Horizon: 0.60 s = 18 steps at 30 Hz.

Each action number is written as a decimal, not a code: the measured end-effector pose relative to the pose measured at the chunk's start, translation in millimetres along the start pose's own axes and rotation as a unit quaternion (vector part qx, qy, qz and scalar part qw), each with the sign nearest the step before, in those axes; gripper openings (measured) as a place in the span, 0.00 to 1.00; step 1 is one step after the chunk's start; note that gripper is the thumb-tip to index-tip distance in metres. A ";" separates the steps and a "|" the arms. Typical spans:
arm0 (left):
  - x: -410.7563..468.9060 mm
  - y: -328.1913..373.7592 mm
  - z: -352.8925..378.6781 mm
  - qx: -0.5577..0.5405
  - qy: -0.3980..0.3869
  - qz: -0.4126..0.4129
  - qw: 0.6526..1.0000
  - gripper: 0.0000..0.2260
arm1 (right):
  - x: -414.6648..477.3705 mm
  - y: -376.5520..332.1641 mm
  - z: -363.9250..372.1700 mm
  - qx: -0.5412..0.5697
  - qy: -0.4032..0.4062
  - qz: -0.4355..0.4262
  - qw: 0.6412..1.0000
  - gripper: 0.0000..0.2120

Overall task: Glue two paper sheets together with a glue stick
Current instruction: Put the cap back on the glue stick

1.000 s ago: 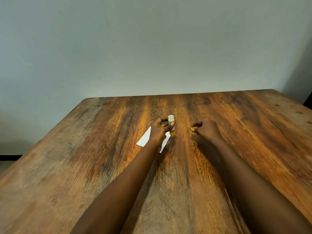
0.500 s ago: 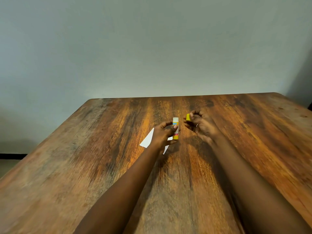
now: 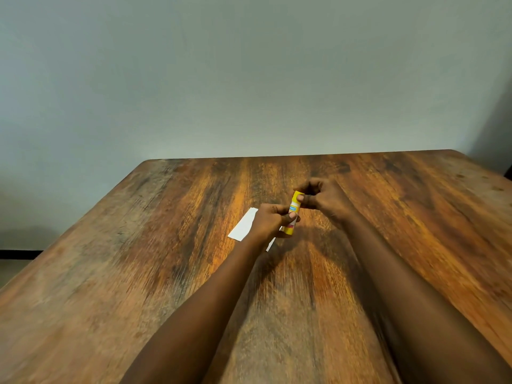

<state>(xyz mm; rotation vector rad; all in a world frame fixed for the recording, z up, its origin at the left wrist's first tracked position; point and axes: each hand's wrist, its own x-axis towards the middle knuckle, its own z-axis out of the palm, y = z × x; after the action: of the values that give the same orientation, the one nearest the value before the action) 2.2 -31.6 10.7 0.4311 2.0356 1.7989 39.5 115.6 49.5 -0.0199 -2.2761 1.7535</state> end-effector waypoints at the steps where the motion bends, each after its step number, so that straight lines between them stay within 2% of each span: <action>1: -0.6 1.3 0.9 0.021 0.008 0.008 1.000 0.11 | 0.3 -0.6 -0.4 -0.007 -0.001 0.001 1.000 0.09; 6: -0.5 11.0 0.2 0.140 0.076 0.074 0.984 0.09 | -0.4 -6.3 -4.8 0.023 -0.002 0.020 1.000 0.11; 9: -4.6 18.6 1.9 0.150 0.105 0.088 0.979 0.08 | -1.3 -13.3 -4.7 0.020 0.005 0.015 1.000 0.11; 12: -11.0 21.1 4.7 0.168 0.116 0.095 0.974 0.09 | -5.1 -16.3 -1.7 0.005 0.011 0.016 1.000 0.06; 18: -16.1 22.2 5.4 0.196 0.120 0.092 0.969 0.09 | -8.6 -18.6 3.4 -0.052 0.029 0.008 0.998 0.08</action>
<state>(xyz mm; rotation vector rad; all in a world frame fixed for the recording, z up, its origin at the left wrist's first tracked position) 18.4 -31.7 33.5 0.5509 2.6138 1.6086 49.8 105.9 64.6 -0.1069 -2.3289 1.6194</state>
